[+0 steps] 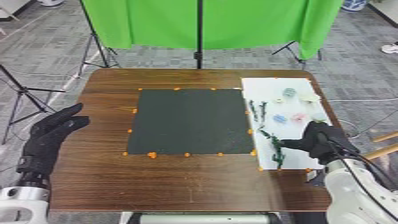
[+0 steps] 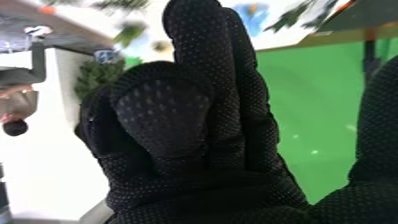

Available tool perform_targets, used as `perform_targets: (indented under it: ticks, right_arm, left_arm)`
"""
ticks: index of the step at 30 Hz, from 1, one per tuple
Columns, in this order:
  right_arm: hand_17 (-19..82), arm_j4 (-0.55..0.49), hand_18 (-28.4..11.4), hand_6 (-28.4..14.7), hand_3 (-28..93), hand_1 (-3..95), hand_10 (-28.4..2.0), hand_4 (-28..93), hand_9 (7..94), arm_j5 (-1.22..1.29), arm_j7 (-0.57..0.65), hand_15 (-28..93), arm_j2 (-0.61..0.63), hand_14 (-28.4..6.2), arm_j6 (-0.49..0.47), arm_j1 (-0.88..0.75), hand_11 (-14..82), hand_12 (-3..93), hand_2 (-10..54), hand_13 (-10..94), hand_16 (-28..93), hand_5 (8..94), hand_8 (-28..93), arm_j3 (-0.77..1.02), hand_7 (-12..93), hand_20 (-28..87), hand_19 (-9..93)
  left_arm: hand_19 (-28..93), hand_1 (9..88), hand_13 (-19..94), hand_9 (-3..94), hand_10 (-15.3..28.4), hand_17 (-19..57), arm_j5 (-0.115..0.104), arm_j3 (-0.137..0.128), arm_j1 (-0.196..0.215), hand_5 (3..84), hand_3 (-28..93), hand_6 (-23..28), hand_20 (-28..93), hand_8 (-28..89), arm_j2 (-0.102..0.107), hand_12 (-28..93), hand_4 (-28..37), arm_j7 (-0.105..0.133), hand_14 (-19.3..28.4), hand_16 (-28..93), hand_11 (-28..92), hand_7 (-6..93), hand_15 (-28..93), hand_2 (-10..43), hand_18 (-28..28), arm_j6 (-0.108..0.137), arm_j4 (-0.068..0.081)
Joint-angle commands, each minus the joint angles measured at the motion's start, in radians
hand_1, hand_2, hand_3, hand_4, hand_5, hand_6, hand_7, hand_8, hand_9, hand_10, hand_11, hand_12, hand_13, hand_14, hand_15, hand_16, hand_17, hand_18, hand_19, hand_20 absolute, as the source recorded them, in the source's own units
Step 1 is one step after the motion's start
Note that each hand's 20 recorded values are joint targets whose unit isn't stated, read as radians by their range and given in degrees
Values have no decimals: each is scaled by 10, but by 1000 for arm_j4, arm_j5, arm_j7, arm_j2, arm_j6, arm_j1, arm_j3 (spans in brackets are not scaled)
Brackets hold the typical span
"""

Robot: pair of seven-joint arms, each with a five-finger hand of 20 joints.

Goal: Arrange flowers

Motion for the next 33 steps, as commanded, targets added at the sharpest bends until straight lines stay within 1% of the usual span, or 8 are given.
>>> perform_targets:
  ticks: [1, 7, 13, 15, 20, 27, 32, 33]
  right_arm:
    - [618, 28, -151, -49, 573, 247, -140, -282, 909, 14, 18, 516, 26, -27, -40, 97, 233, 227, -95, 935, 338, 811, -56, -73, 171, 465, 932]
    - [626, 56, -144, -50, 573, 252, -142, -248, 913, 39, 40, 516, 32, -24, -116, 158, 234, 229, -95, 937, 340, 816, -54, -137, 170, 461, 932]
    - [631, 87, -138, -52, 566, 260, -143, -215, 917, 38, 39, 516, 39, -21, -144, 193, 234, 231, -95, 937, 334, 822, -52, -184, 169, 453, 932]
    - [635, 90, -137, -52, 568, 258, -142, -212, 918, 42, 49, 517, 41, -19, -158, 204, 236, 231, -95, 937, 332, 823, -51, -199, 170, 450, 932]
    - [645, 99, -129, -53, 572, 258, -142, -208, 922, 55, 78, 524, 36, -15, -192, 222, 246, 233, -95, 937, 321, 832, -49, -239, 174, 438, 932]
    - [660, 134, -121, -49, 576, 304, -136, -137, 931, 45, 94, 549, 7, -11, -216, 285, 275, 241, -95, 937, 289, 846, -43, -340, 195, 422, 932]
    - [672, 161, -119, -39, 621, 350, -131, -99, 936, 29, 102, 584, -11, -6, -186, 309, 317, 251, -95, 937, 275, 857, -38, -409, 228, 441, 932]
    - [675, 164, -119, -37, 618, 374, -128, -81, 937, 32, 103, 595, -18, -5, -199, 311, 329, 250, -95, 937, 265, 857, 28, -412, 229, 450, 932]
  left_arm:
    - [90, 319, 373, 485, 141, 62, 14, -4, 3, 462, 645, 50, 195, -52, 2, 141, -159, -25, 190, 29, 199, 95, 190, -61, 151, -28, -1]
    - [89, 318, 367, 482, 141, 59, 38, -3, -3, 459, 644, 52, 194, -51, -2, 142, -159, -37, 190, 30, 196, 91, 185, -61, 151, -47, -3]
    - [86, 317, 363, 477, 142, 57, 39, -6, 3, 456, 644, 52, 193, -50, -7, 141, -158, -49, 191, 31, 192, 89, 182, -60, 151, -54, -7]
    - [85, 318, 362, 477, 142, 56, 39, -10, 14, 455, 642, 52, 192, -49, -11, 142, -157, -54, 191, 32, 192, 87, 182, -60, 150, -55, -13]
    - [85, 318, 360, 474, 141, 55, 38, -6, 8, 454, 642, 52, 192, -48, -12, 142, -157, -62, 190, 33, 191, 87, 179, -60, 151, -60, -11]
    - [85, 318, 357, 472, 140, 53, 42, -7, 7, 452, 640, 51, 191, -48, -14, 143, -157, -70, 190, 35, 190, 85, 176, -60, 151, -66, -12]
    - [88, 317, 355, 469, 141, 49, 53, -5, 2, 451, 645, 52, 191, -47, -15, 143, -157, -77, 191, 36, 190, 87, 179, -61, 152, -73, -12]
    - [88, 317, 355, 468, 141, 48, 53, -5, 2, 451, 644, 52, 190, -47, -15, 142, -157, -78, 190, 36, 190, 87, 179, -60, 152, -73, -12]
